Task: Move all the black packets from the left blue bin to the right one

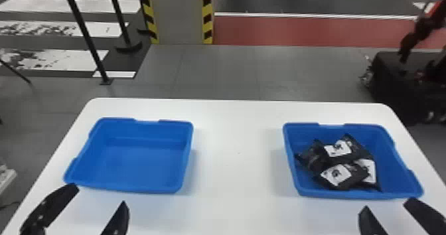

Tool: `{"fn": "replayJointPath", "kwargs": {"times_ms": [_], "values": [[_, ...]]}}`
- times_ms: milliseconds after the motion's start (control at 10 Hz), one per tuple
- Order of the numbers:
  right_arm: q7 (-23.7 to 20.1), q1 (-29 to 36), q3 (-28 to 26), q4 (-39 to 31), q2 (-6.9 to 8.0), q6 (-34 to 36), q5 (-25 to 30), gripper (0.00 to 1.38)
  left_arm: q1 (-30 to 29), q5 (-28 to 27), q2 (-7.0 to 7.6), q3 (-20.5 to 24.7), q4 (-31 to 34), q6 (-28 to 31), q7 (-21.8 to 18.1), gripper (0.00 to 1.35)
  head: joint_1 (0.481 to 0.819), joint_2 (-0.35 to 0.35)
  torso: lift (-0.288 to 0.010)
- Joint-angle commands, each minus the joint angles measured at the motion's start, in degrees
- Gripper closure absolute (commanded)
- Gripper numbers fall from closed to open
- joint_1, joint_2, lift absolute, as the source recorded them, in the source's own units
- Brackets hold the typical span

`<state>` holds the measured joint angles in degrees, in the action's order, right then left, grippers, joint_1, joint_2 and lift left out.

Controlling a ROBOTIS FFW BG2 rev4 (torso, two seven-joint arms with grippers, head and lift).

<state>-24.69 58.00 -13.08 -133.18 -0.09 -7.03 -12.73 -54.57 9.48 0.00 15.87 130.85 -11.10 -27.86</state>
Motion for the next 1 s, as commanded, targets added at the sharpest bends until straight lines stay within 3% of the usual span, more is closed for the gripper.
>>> {"fn": "replayJointPath", "kwargs": {"times_ms": [0,900], "values": [[0.1,-0.1,0.2,0.1,0.14,0.0,-0.1,0.3,0.0,-0.2,-0.15,0.0,0.0,0.1,0.0,0.13,0.695,0.021,-0.11],[0.0,-0.5,0.5,1.1,0.14,0.0,-1.0,0.3,0.2,-0.4,-0.15,-0.3,-0.3,1.0,0.0,0.13,0.695,0.022,-0.11]]}}
